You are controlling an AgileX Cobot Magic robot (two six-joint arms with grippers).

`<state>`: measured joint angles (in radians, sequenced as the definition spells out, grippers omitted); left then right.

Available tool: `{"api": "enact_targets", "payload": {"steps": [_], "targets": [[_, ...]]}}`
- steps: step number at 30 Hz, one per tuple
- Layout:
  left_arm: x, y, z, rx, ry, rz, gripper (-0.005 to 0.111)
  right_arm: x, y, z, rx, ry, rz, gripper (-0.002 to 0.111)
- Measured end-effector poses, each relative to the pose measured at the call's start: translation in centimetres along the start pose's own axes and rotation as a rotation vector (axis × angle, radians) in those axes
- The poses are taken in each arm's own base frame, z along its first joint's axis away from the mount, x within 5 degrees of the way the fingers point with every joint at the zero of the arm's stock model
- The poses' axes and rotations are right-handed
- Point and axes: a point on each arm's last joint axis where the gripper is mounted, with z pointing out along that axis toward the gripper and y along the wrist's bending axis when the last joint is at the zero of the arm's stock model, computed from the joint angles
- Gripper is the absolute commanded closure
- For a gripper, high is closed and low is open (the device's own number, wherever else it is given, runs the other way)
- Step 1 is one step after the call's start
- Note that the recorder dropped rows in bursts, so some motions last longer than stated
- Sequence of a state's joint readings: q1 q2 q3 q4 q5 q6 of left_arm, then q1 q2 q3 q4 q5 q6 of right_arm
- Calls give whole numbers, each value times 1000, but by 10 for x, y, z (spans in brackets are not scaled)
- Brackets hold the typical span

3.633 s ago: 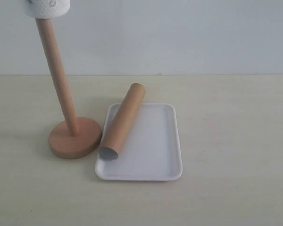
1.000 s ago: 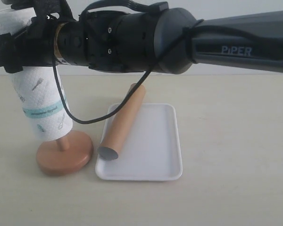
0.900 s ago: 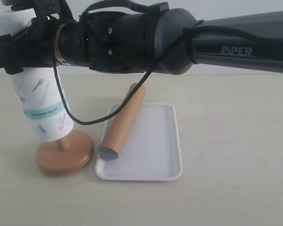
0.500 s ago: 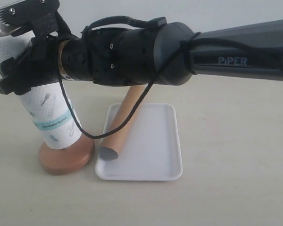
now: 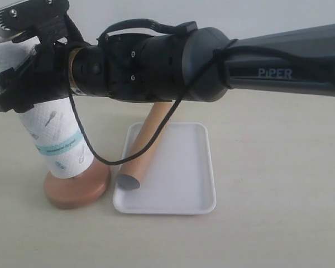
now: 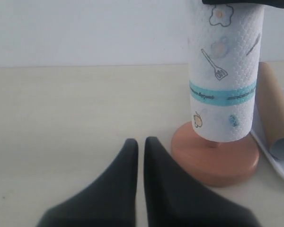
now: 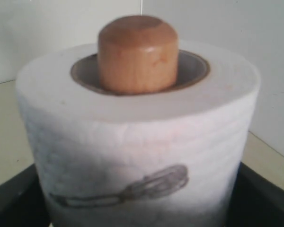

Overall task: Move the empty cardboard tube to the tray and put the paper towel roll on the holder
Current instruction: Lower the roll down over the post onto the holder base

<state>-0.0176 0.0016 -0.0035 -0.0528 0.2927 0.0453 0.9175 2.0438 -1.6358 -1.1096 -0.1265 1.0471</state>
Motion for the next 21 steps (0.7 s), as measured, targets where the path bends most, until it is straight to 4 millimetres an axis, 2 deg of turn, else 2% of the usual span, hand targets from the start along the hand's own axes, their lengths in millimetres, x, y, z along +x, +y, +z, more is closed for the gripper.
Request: {"api": "enact_targets", "payload": {"steps": [3,5,16,18,21], "targets": [[0,0,0,0,0,0,103,0,-1,0,6,1,26,51],[0,0,0,0,0,0,103,0,-1,0,13,3,53,43],[0,0,0,0,0,0,103,1,-2,0,28,9,85,40],[0,0,0,0,0,0,103,1,-2,0,28,9,85,33],[0,0,0,0,0,0,103,1,-3,0,30,11,85,17]]}}
